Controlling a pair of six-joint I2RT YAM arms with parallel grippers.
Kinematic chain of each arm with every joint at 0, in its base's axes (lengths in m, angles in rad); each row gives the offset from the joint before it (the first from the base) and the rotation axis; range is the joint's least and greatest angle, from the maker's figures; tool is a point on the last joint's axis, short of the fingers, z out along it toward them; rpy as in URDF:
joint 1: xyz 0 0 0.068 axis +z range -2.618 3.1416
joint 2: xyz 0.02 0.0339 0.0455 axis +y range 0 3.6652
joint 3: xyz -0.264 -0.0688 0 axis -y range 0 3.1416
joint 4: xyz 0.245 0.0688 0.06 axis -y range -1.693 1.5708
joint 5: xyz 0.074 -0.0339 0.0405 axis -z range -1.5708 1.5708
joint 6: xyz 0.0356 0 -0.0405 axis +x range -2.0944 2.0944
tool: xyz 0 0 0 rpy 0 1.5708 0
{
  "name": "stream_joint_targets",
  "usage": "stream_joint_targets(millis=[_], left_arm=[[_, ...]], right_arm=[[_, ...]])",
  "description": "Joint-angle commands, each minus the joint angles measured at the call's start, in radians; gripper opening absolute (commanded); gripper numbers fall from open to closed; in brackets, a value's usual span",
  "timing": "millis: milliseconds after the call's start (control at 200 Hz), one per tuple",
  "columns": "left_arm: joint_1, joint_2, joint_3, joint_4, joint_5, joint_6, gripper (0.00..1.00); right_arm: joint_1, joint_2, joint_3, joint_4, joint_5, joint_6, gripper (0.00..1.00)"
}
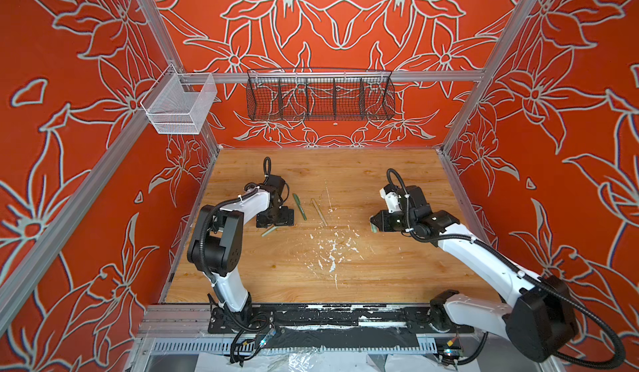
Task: Insert the pens into the pen caps
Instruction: 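Lower the open left gripper onto the back end of the mint-green pen, then close the left gripper on the pen and lift it nib upward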
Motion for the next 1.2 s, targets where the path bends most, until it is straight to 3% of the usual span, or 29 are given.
stream_joint_targets(millis=[0,240,365,515,671,1006,1121,1191], left_arm=[[0.004,-0.019,-0.036,-0.026,0.065,-0.007,0.97],[0.004,-0.078,-0.089,0.033,0.311,-0.051,0.97],[-0.005,-0.124,-0.148,0.037,0.316,-0.082,0.97],[-0.030,-0.143,-0.211,0.037,0.216,-0.127,1.00],[-0.030,-0.088,-0.216,0.063,0.172,-0.157,0.81],[-0.044,-0.020,-0.149,0.053,0.106,-0.158,0.56],[-0.067,-0.021,-0.155,0.052,0.102,-0.155,0.43],[-0.084,-0.023,-0.165,0.057,0.104,-0.158,0.30]], right_arm=[[-0.006,-0.010,-0.013,-0.006,0.020,0.004,0.04],[-0.007,0.008,-0.004,0.003,0.008,0.000,0.04],[-0.007,0.006,-0.006,0.004,0.009,-0.001,0.04],[-0.007,0.012,-0.013,0.019,0.008,0.003,0.04],[-0.007,0.020,-0.002,0.021,-0.013,0.004,0.04],[-0.007,-0.015,-0.017,-0.003,0.008,0.006,0.03],[-0.008,-0.028,-0.025,0.001,0.020,0.009,0.04],[-0.007,-0.032,-0.025,0.007,0.026,0.007,0.04]])
